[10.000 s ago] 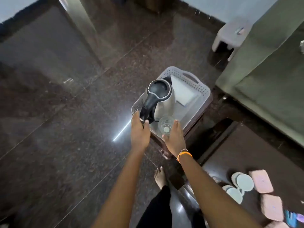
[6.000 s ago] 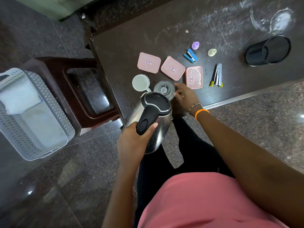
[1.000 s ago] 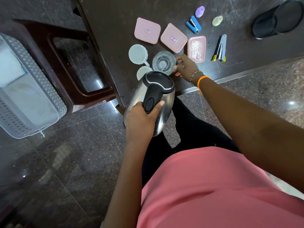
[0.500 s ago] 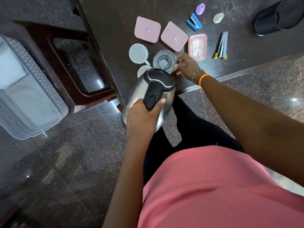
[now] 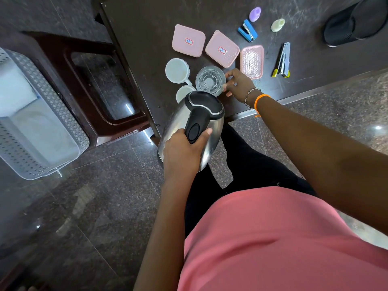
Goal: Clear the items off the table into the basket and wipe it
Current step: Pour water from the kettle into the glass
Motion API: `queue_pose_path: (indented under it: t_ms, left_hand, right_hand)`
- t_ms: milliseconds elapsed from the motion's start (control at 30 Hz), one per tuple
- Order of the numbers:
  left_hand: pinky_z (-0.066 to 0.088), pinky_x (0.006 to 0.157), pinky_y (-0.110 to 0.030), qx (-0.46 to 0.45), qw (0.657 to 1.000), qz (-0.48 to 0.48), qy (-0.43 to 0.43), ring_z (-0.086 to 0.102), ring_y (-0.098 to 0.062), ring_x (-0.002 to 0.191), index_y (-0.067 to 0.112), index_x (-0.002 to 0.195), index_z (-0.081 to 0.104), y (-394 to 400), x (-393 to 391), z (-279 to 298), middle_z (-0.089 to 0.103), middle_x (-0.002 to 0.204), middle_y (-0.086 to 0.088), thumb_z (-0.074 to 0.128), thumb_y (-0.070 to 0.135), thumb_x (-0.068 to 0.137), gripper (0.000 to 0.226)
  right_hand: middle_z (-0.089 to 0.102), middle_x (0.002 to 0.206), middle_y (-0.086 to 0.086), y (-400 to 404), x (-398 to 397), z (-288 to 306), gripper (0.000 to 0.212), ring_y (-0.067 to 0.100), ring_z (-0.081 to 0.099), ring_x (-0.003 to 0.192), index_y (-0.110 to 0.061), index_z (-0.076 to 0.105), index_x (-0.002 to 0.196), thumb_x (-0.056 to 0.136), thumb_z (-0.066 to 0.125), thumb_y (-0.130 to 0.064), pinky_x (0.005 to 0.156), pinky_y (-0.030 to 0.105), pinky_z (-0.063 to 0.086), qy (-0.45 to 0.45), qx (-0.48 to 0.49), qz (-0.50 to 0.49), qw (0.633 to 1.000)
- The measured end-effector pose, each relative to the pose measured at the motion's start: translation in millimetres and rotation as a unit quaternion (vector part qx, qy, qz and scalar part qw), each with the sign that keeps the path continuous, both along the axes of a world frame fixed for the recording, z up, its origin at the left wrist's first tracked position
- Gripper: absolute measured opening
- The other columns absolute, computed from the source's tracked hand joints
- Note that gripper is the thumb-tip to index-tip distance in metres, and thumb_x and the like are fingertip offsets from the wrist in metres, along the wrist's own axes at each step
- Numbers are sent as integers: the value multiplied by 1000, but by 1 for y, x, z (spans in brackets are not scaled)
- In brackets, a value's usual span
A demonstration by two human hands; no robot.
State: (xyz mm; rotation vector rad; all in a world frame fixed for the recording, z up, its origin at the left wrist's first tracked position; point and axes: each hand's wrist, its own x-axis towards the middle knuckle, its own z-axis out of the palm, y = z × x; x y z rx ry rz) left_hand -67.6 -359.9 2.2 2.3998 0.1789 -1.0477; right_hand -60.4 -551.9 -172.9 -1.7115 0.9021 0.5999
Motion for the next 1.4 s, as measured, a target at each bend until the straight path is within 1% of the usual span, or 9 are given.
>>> queue_pose_path:
  t_ms: [233, 500, 700, 833, 1000, 1167, 1233, 1300, 1400]
  left_hand:
    - [34, 58, -29, -3, 1000, -2, 4, 48, -29, 62, 16, 63, 43, 1, -1, -3, 41, 56, 3, 61, 57, 78, 47]
    - [29, 52, -28, 3, 1000, -8, -3, 41, -21, 57, 21, 57, 37, 1, 3, -3, 39, 54, 6, 61, 58, 77, 48]
    - [36, 57, -29, 3, 1000, -10, -1, 49, -23, 62, 13, 65, 49, 2, 2, -4, 47, 60, 2, 60, 60, 77, 49]
    - [31, 54, -28, 9, 1000, -15, 8, 43, -21, 57, 22, 57, 38, 0, 4, -2, 41, 54, 5, 60, 59, 78, 48]
    - [28, 49, -29, 1, 1000, -8, 7, 57, -39, 72, 21, 57, 36, -2, 8, 0, 45, 57, -12, 61, 58, 78, 49]
    - [33, 57, -30, -6, 1000, -5, 0, 60, -42, 77, 22, 55, 37, -3, 9, 0, 48, 60, -14, 60, 57, 79, 48]
    - [32, 55, -29, -3, 1000, -12, -2, 60, -40, 77, 23, 54, 37, -4, 9, 0, 42, 54, -8, 60, 57, 79, 48]
    - [31, 55, -29, 0, 1000, -18, 0, 60, -40, 76, 23, 54, 37, -5, 9, -1, 39, 53, -3, 60, 57, 79, 48]
    - [32, 55, -28, -1, 1000, -21, 5, 61, -39, 77, 21, 57, 39, -5, 9, -1, 39, 55, 4, 60, 57, 79, 47]
  right_hand:
    - [50, 70, 5, 1, -1, 0, 34, 6, 48, 58, 3, 46, 119, 86, 53, 1, 44, 6, 45, 7, 4, -4, 1000]
    - [53, 82, 12, 1, -1, -2, 30, -12, 51, 37, -2, 48, 115, 86, 52, 0, 38, 2, 38, 11, 11, -9, 1000]
    - [53, 88, 15, 2, -2, -2, 27, -13, 52, 38, -3, 47, 113, 87, 51, 0, 38, 2, 37, 5, 17, -11, 1000]
    - [55, 88, 14, 2, -1, -2, 26, -3, 55, 44, -3, 47, 113, 87, 52, -1, 40, 2, 38, 8, 13, -7, 1000]
    - [56, 81, 12, 2, -1, 1, 21, -1, 55, 42, -12, 45, 105, 88, 52, -2, 39, 2, 38, 1, 22, -7, 1000]
    - [50, 66, 1, 1, -2, 0, 32, -10, 53, 38, 3, 44, 120, 89, 51, -2, 38, 2, 35, 13, 13, -3, 1000]
    - [60, 75, 16, 2, -2, 1, 33, 0, 56, 45, 5, 43, 121, 89, 50, -1, 50, 8, 45, 10, 0, 3, 1000]
    - [64, 97, 31, 4, -2, 4, 32, 14, 53, 57, 5, 42, 120, 89, 48, -1, 67, 28, 52, 5, -10, 20, 1000]
    - [64, 97, 30, 6, -2, 6, 29, 20, 51, 60, 4, 41, 119, 91, 45, -1, 73, 39, 52, 6, -21, 39, 999]
